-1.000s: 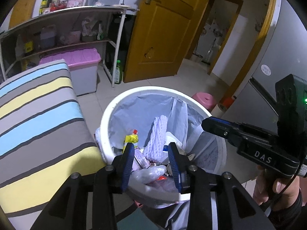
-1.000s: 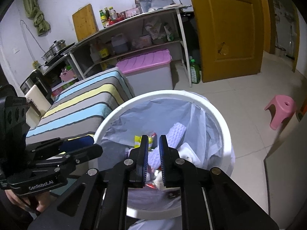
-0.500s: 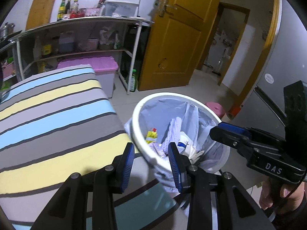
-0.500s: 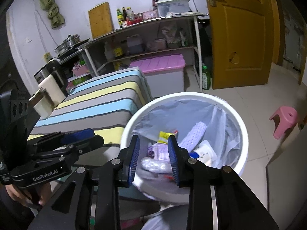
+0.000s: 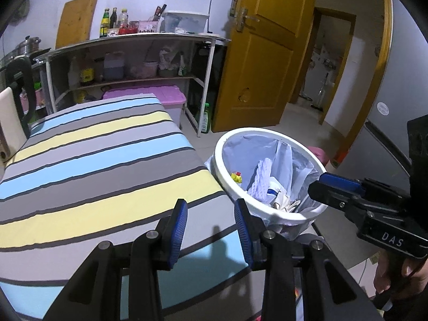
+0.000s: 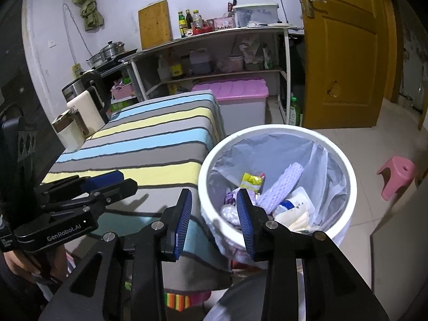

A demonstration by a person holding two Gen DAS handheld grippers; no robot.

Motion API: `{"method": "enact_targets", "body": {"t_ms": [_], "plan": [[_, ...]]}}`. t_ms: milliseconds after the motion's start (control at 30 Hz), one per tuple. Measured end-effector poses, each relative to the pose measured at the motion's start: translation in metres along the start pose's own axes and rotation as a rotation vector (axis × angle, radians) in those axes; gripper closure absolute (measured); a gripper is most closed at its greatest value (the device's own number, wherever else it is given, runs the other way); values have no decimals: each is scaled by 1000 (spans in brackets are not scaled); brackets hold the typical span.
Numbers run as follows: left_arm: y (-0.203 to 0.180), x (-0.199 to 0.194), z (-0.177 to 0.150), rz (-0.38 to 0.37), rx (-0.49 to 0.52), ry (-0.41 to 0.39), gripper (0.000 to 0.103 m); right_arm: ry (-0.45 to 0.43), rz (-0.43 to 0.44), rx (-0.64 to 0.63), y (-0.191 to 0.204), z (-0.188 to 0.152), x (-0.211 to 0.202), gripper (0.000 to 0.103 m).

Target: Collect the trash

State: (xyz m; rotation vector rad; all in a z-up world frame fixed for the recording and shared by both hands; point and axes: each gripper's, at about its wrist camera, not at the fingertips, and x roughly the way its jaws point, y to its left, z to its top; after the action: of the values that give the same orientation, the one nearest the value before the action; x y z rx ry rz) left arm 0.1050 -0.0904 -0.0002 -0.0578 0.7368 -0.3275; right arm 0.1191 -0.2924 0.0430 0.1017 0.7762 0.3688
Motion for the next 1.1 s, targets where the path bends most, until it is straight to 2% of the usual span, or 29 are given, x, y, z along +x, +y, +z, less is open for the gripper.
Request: {"method": "enact_targets", "body": {"t_ms": [467, 1100], "plan": [[10, -35, -21, 60, -31, -43, 64, -14, 3, -30, 13, -16, -17, 67], [11, -45, -28, 64, -48, -50, 64, -23, 2, -40, 19, -19, -25, 67]]}}
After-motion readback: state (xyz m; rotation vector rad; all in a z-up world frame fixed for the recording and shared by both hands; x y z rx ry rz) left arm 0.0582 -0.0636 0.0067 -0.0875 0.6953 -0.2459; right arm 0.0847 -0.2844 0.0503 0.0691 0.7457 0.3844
